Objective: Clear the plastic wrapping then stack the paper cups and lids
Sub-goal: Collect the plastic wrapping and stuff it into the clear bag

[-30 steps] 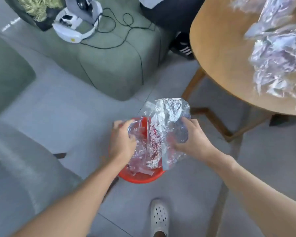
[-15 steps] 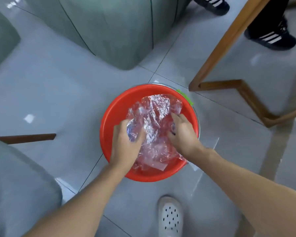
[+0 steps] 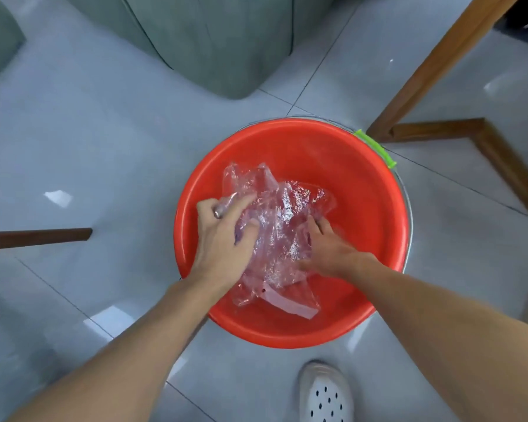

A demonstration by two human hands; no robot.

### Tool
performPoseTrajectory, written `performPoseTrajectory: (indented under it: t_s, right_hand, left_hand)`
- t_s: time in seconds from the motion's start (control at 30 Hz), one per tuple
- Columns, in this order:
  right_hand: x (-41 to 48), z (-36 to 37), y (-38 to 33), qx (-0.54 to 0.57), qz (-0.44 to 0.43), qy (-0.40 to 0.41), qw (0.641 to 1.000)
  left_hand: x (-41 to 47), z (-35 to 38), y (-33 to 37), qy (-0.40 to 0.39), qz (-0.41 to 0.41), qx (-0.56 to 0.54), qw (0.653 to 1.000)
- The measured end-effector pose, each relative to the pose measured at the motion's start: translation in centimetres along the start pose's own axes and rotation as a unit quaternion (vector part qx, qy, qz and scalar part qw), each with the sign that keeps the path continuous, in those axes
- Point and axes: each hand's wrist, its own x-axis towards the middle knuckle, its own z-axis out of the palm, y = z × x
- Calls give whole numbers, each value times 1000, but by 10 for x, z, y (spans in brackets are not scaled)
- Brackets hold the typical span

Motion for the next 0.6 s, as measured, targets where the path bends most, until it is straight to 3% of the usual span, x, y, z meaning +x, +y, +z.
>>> performPoseTrajectory:
  t_s: [0.1, 0.23, 0.4, 0.53, 0.6]
  right_hand:
    - [7, 5, 2, -18, 17, -11, 1000]
    - [-2, -6, 6, 18, 2, 15, 1000]
    - [-23, -19, 0, 1, -21, 79, 997]
    - [-25, -20, -6, 29, -45, 88, 995]
    - [-24, -18, -8, 35, -44, 84, 995]
  left_hand:
    - [-3, 6, -3, -81, 17, -27, 996]
    - [1, 10, -16, -140, 110, 59, 982]
    - [19, 31, -21, -179, 70, 178, 965]
    - [34, 54, -26, -233, 74, 337, 909]
    - [36, 58, -31, -280, 47, 319, 904]
